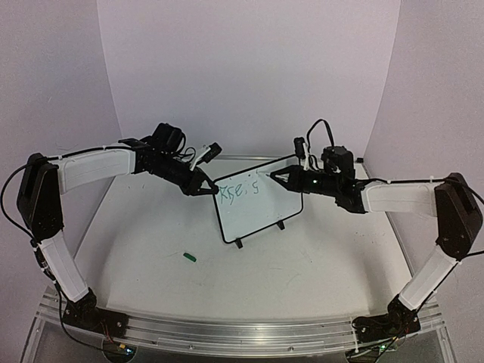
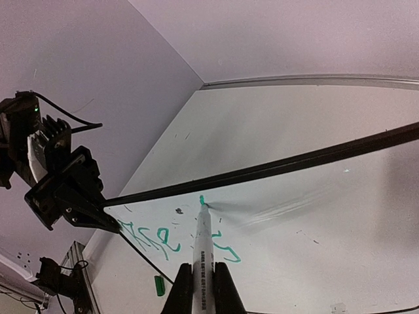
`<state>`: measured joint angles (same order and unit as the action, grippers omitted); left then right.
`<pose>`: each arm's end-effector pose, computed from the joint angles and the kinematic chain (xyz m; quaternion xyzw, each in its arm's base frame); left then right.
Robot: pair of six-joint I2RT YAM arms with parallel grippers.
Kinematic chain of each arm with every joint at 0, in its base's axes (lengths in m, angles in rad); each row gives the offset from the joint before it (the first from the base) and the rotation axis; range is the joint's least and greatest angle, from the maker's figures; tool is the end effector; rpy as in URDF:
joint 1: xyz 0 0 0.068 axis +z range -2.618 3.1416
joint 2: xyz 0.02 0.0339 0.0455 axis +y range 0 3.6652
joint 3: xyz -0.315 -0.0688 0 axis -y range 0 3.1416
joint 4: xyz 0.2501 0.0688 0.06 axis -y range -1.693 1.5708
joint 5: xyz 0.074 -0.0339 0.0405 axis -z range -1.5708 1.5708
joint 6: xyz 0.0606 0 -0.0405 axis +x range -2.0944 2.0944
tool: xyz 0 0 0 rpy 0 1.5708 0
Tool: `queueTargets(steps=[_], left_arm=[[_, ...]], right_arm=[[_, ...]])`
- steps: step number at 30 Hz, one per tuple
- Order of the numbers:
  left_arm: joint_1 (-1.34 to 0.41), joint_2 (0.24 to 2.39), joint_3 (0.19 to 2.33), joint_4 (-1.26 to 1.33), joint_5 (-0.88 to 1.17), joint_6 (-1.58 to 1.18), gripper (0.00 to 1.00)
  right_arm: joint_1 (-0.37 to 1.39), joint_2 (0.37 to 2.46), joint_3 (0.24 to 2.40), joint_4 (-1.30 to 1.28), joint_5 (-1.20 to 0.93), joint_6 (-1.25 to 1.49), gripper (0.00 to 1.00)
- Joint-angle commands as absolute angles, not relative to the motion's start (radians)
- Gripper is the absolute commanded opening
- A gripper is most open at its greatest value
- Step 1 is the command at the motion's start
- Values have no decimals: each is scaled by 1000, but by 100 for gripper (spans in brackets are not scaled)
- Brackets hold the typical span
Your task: Write a sentence on the whiteboard
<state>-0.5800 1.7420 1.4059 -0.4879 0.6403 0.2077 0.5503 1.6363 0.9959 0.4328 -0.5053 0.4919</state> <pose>0.3255 -0.2565 0.3081 0.4452 0.7721 -0.3520 0.2860 0.3267 0.2349 0.3003 -0.1794 0.7470 0.4720 0.4324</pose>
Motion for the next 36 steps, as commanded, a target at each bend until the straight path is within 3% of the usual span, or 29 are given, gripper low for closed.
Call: queueTargets(steps=[1, 36], left_arm=[[-595, 1770, 1411, -567, 585, 255, 0], [-597, 1770, 1413, -566, 583, 255, 0]], right_arm=[[551, 1634, 956, 432, -476, 482, 0], [551, 1617, 936, 511, -468, 546, 0]])
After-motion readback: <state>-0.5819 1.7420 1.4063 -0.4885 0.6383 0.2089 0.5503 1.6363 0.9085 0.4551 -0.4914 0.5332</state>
